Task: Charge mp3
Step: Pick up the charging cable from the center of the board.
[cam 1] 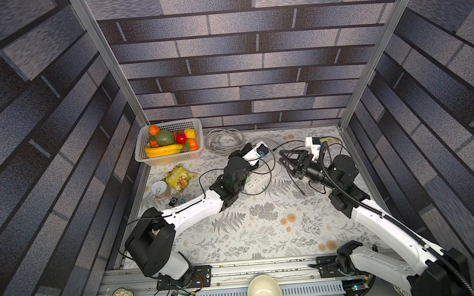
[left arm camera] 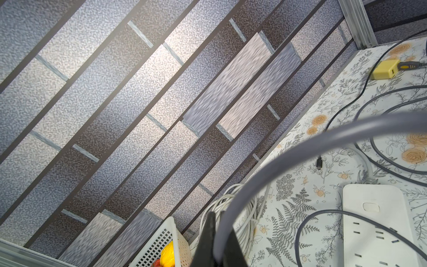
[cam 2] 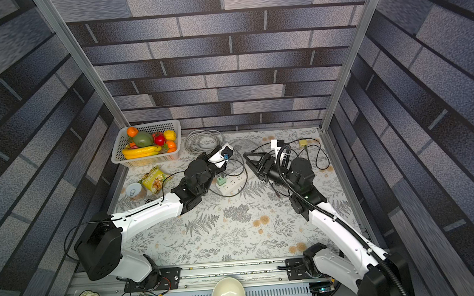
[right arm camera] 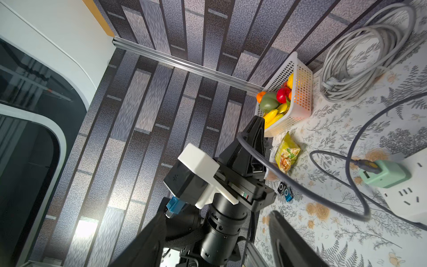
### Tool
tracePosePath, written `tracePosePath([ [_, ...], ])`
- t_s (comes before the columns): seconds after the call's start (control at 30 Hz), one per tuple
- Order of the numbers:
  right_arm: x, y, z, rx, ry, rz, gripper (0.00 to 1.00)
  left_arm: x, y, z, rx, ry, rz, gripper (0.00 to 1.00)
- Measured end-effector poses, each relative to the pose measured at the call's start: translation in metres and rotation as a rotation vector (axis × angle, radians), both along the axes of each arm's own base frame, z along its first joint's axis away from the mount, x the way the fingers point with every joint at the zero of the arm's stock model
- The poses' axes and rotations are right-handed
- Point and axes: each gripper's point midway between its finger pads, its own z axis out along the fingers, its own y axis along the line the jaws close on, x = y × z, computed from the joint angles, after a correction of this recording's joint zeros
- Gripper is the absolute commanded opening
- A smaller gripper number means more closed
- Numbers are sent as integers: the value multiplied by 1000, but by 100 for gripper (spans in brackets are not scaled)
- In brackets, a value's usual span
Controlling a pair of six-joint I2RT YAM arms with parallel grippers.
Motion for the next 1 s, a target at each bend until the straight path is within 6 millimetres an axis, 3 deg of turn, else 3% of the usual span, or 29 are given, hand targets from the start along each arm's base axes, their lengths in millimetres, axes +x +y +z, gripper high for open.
tracePosePath([
  [0.43, 37, 20, -23, 116, 98, -37, 74, 0, -11, -2, -42, -16, -16, 0],
  [0.63, 51, 22, -27, 123, 113, -72, 72, -9, -20, -7, -49, -21, -48, 0],
  [0.73, 61, 23, -22, 128, 106, -96, 51, -18, -28, -17, -43, -14, -82, 0],
  [0.9, 78, 31, -21, 145, 115, -102, 1, -38, -44, -30, -32, -5, -136, 4],
  [0.93, 80, 32, -23, 146, 121, -102, 0, -41, -46, -30, -36, -8, -140, 8],
  [0.97, 81, 32, -24, 147, 127, -106, 0, -43, -46, -30, -39, -11, -139, 23],
  [1.0, 82, 31, -25, 148, 131, -108, 0, -44, -46, -31, -42, -13, -139, 44],
])
